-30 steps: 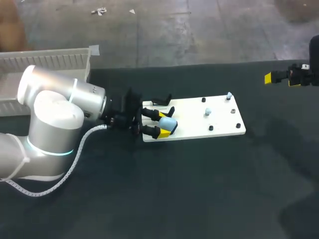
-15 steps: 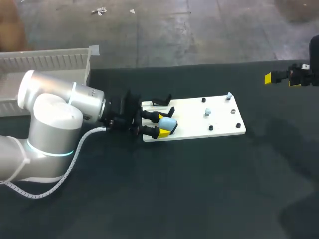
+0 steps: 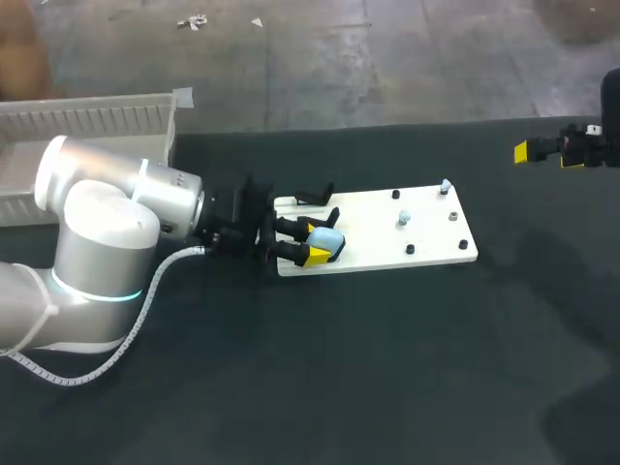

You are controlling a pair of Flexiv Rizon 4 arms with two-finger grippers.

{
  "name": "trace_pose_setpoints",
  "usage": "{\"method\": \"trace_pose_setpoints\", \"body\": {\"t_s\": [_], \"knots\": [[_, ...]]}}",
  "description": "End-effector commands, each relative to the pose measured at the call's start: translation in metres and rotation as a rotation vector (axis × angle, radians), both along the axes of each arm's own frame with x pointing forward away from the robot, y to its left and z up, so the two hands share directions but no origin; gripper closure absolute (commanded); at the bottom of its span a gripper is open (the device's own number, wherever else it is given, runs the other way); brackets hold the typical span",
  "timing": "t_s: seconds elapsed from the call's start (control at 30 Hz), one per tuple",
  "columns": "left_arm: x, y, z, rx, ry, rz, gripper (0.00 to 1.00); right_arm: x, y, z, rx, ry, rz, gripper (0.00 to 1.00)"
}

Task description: Pick up each earbud case from the left stands, insert the matching earbuds, close the lid, and place the case in the box.

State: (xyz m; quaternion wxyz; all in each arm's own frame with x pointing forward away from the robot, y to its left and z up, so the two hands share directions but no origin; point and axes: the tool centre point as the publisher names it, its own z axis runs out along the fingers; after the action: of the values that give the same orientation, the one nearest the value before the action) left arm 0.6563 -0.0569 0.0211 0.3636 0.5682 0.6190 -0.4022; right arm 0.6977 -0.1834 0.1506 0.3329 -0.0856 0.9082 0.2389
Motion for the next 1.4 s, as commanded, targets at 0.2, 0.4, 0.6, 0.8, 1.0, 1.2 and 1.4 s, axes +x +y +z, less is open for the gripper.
{"method": "trace_pose_setpoints", "body": {"t_s": [0.2, 0.4, 0.6, 0.8, 1.0, 1.2, 1.4], "knots": [[0.002, 0.001, -0.002, -0.011, 0.002, -0.006, 1.0, 0.001, 0.0, -0.001, 0.001, 0.0, 0.002, 0.0], [-0.001, 0.003, 0.008, -0.031, -0.003, -0.012, 1.0, 0.001, 0.0, -0.001, 0.001, 0.0, 0.002, 0.0], [-0.005, 0.009, 0.033, -0.054, -0.012, 0.007, 1.0, 0.001, 0.0, -0.001, 0.001, 0.0, 0.002, 0.0], [-0.001, 0.002, 0.05, -0.049, -0.039, 0.002, 1.0, 0.001, 0.0, -0.001, 0.001, 0.0, 0.002, 0.0], [0.009, -0.009, 0.062, -0.051, -0.056, 0.012, 1.0, -0.001, 0.033, -0.003, -0.042, 0.025, 0.098, 0.0], [0.024, -0.026, 0.072, -0.051, -0.084, 0.024, 1.0, -0.013, 0.067, -0.003, -0.054, 0.018, 0.169, 0.0], [0.037, -0.046, 0.08, -0.05, -0.112, 0.023, 1.0, -0.022, 0.092, -0.002, -0.056, 0.019, 0.222, 0.0]]}}
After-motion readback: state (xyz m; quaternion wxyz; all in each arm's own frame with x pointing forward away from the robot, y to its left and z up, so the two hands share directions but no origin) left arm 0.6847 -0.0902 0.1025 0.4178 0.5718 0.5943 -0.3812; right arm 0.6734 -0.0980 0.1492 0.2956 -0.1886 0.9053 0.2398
